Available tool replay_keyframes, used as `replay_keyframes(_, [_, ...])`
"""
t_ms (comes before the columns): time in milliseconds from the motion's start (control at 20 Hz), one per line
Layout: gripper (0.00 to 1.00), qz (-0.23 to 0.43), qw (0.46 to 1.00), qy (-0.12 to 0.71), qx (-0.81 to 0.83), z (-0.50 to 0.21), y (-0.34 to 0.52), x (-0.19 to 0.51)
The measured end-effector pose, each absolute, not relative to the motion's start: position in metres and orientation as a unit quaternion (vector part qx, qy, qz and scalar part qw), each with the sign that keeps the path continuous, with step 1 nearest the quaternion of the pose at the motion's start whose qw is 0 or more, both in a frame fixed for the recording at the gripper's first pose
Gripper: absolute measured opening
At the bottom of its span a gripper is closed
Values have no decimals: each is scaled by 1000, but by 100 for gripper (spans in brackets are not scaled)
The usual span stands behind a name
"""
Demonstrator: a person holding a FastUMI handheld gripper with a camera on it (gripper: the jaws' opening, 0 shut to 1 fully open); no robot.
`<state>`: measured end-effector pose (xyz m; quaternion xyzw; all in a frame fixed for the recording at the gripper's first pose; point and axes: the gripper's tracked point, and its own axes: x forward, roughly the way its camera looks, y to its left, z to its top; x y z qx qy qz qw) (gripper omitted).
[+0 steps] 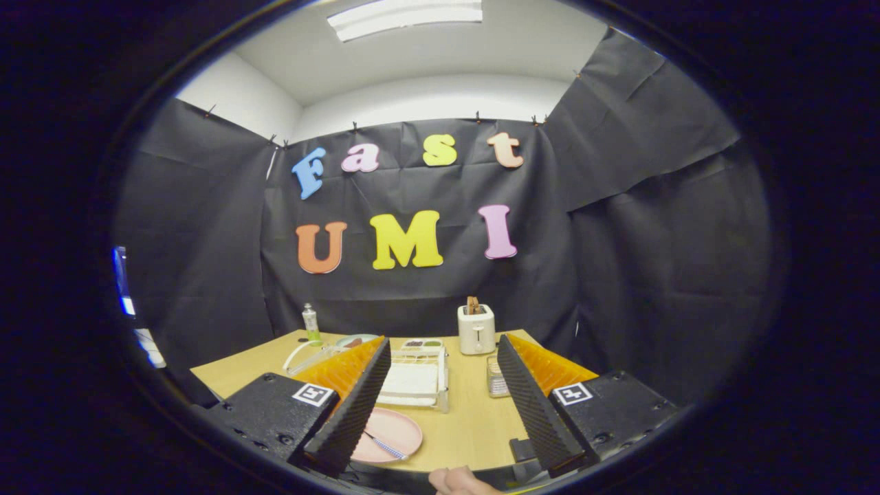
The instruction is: Take the plate from the dish rack, then take the spoon from the basket and place it into the plate.
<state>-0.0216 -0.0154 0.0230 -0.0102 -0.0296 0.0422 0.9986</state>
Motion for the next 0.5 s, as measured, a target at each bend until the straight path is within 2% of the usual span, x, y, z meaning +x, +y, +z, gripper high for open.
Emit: replay_keyframes(500, [100,54,998,-31,6,17,-22,-27])
